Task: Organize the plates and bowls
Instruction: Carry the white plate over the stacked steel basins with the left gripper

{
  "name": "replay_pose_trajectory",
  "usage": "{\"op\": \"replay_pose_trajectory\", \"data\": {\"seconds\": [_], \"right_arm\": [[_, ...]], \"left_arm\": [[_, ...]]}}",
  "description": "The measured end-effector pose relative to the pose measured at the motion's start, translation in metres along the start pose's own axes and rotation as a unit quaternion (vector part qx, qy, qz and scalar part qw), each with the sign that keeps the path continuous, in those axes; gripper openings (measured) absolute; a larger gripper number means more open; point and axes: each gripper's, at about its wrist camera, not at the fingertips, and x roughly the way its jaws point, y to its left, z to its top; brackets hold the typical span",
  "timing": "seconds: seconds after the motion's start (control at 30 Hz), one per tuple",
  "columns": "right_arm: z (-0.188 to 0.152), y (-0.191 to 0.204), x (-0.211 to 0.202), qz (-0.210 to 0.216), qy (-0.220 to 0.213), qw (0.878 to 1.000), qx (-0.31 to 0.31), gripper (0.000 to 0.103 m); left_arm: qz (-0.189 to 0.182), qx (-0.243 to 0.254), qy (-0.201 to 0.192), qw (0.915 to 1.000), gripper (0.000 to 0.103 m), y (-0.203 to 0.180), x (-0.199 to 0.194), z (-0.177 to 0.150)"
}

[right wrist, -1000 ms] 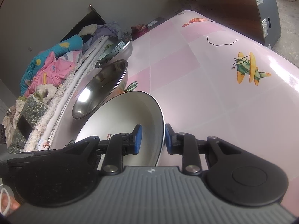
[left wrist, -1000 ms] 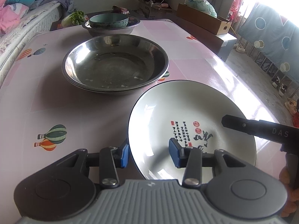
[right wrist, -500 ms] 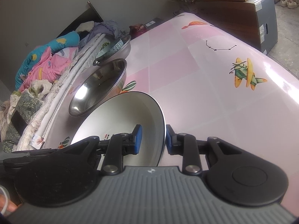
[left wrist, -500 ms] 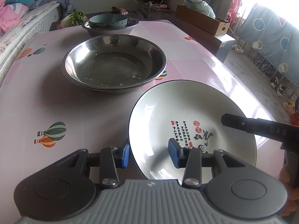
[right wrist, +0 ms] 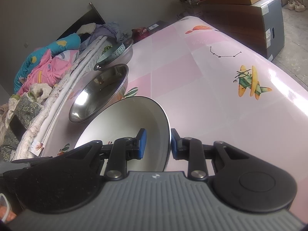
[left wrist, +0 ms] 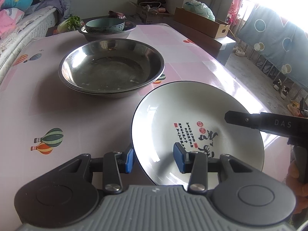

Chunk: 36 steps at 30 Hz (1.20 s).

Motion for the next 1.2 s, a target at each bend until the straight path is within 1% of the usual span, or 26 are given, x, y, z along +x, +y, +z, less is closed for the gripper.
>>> {"op": "replay_pose_trajectory", "data": {"seconds": [0.1,0.23,0.43,0.53,0.83,0.9,0.97,1.2], "right_arm": [[0.0,-0.001,0.001,-0.003,0.001,1.0,-0.001,0.026],[-0.001,-0.004,0.004,-0.009,0.005,1.0,0.0,0.026],[-0.003,-0.007,0.004,-0.003,0.002,1.0,0.0,0.025],[-0.004,-0.009,0.004,0.003,0.001,1.0,0.003,0.024],[-0.006,-0.011,0.004,0.009,-0.004,1.0,0.005,0.024],[-0.006,-0.011,0.004,0.009,-0.006,1.0,0.005,0.024],[-0.008,-0.01,0.004,0.01,-0.008,1.0,0.006,0.025],[-0.01,-0.006,0.002,0.0,-0.019,1.0,0.006,0.026]], "left_arm": [[-0.003,0.004,-0.006,1.0,0.042,0.0,0.0,-0.001],[0.001,0.017,-0.013,0.9998,0.038,-0.002,0.001,-0.004],[0.005,0.04,-0.021,0.999,0.038,-0.003,0.003,-0.004],[0.002,0.043,-0.021,0.9989,0.038,-0.002,0.004,-0.002],[-0.021,0.03,-0.015,0.9992,0.044,0.004,0.012,0.005],[-0.019,0.033,-0.018,0.9991,0.045,0.002,0.012,0.005],[-0.021,0.036,-0.02,0.9989,0.05,0.0,0.012,0.004],[-0.013,0.032,-0.029,0.999,0.05,-0.003,0.011,0.002]]}}
